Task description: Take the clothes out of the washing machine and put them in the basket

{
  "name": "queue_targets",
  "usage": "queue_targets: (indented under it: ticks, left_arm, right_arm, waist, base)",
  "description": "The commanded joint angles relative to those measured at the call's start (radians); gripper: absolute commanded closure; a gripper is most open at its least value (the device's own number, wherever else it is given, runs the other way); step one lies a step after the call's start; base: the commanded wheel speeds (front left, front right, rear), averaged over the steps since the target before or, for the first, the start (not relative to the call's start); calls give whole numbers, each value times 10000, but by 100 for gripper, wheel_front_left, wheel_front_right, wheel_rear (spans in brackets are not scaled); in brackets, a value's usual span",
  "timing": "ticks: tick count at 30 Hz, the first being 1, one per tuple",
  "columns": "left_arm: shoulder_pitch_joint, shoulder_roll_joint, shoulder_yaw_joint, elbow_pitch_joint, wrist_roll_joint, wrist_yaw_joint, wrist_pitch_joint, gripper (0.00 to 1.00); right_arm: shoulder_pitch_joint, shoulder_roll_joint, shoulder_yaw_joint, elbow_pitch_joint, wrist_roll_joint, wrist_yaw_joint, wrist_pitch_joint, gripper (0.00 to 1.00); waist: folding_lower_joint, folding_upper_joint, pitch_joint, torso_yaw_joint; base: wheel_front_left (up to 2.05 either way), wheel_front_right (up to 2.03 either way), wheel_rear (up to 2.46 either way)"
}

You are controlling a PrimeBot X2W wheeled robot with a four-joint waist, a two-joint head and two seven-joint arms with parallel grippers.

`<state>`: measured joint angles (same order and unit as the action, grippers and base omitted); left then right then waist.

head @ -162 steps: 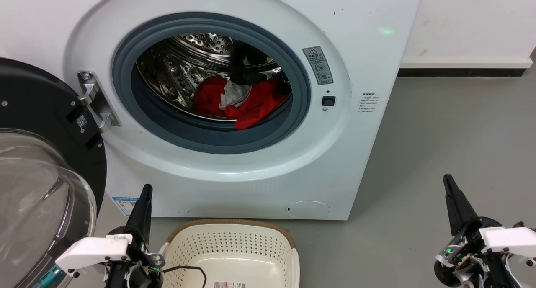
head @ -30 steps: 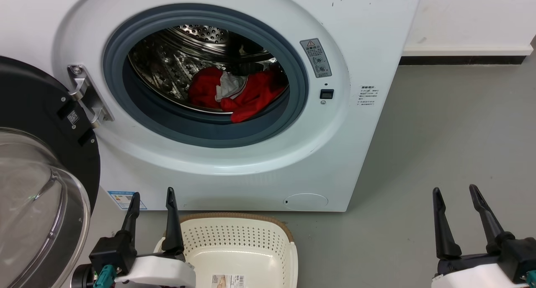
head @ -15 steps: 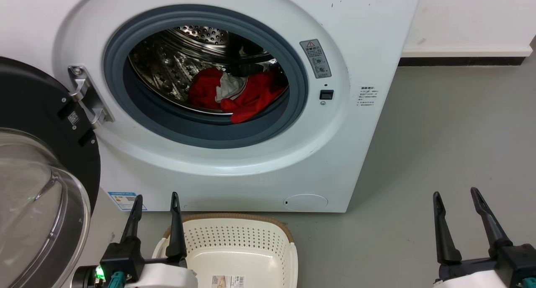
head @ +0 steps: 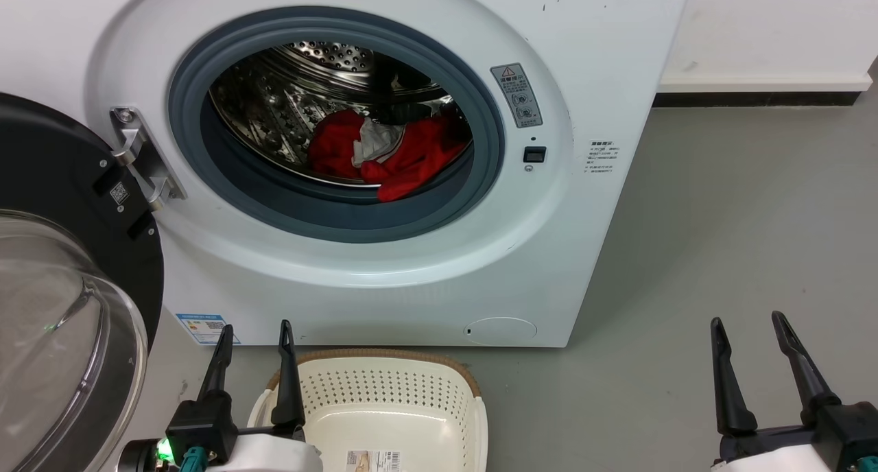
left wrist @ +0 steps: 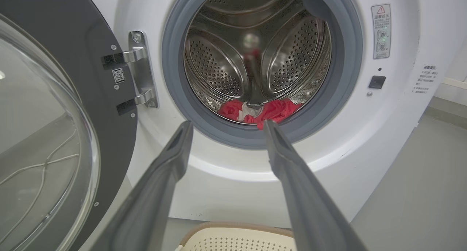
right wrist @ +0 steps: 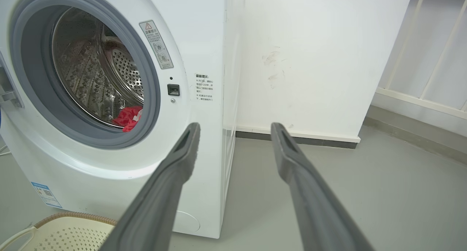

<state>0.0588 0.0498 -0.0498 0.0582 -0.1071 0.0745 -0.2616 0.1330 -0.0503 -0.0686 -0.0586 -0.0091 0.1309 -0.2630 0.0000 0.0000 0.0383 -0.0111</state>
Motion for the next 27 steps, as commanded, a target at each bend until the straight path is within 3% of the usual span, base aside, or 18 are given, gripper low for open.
queue_targets:
  ticks: [1, 12, 19, 27]
  left_arm:
    - [70, 9, 25, 11, 9, 3, -52, 0]
    - [-326, 9, -18, 170, -86, -33, -52, 0]
    - [-1739, 7, 12, 1060, -14, -498, -43, 0]
    - [-4788, 358, 128, 3584, 323, -1269, -42, 0]
  right_arm:
    - [59, 2, -7, 16, 10, -3, -28, 0]
    - [-162, 2, 10, -48, 71, -3, -27, 0]
    - [-503, 2, 103, -123, 68, -3, -27, 0]
    - [-1102, 5, 238, -166, 186, -5, -25, 0]
  waist:
    - [0, 0, 8, -2]
    - [0, 0, 323, -40]
    - [0, 0, 965, -304]
    - [0, 0, 2060, -1067]
  base:
    - [0, 0, 0]
    - [0, 0, 0]
    - [0, 0, 0]
    - [0, 0, 0]
